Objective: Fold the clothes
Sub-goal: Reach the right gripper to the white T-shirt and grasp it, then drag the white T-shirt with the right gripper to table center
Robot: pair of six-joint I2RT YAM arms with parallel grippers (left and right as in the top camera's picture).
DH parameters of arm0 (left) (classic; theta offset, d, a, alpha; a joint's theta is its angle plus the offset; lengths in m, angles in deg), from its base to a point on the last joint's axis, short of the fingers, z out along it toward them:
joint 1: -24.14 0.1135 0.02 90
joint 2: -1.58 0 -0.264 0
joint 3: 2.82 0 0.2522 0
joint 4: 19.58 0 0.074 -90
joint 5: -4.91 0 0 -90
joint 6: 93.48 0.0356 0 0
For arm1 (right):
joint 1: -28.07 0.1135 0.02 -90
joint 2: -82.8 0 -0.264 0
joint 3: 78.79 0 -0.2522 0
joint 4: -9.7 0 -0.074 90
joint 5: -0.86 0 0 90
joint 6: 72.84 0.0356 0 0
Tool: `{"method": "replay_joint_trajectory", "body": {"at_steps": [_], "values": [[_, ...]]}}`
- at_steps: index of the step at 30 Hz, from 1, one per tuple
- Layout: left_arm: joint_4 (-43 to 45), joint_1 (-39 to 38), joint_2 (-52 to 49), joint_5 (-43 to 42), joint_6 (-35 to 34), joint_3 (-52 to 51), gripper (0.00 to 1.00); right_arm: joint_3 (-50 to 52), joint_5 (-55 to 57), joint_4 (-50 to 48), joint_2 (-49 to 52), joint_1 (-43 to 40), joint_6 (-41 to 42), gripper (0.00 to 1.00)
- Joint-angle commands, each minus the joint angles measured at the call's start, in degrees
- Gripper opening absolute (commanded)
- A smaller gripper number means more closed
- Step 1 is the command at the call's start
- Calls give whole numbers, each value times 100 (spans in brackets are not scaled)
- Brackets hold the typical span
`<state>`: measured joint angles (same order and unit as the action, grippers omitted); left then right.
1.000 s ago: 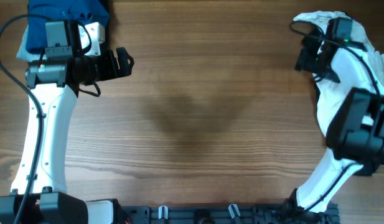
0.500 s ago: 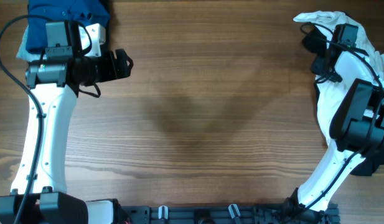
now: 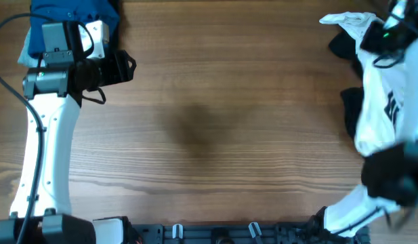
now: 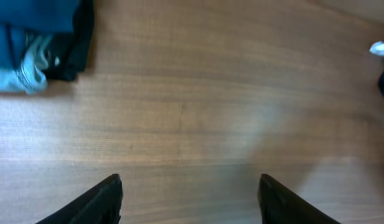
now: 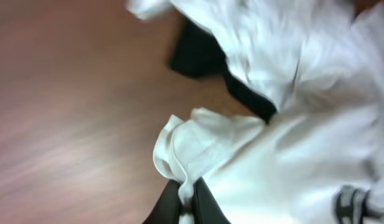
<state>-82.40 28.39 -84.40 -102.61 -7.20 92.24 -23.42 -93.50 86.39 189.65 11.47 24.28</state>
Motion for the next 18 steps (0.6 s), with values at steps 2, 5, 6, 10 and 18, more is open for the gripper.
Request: {"method": "replay_joint_trajectory", "body": {"at_steps": [2, 5, 6, 10, 18], "values": [[195, 57, 597, -68, 2, 96, 70, -205, -1073, 402, -868, 621, -422, 4], [260, 201, 938, -63, -15, 111, 70, -205, -1513, 713, -927, 1576, -525, 4], [256, 297, 1060, -66, -15, 111, 70, -205, -1519, 748, -901, 1945, -520, 4], [24, 929, 1414, -63, -15, 111, 73, -199, -1449, 612, -761, 3891, -214, 4], [-398, 1803, 1429, -63, -11, 111, 79, -195, -1353, -157, -48, 5707, 306, 4]]}}
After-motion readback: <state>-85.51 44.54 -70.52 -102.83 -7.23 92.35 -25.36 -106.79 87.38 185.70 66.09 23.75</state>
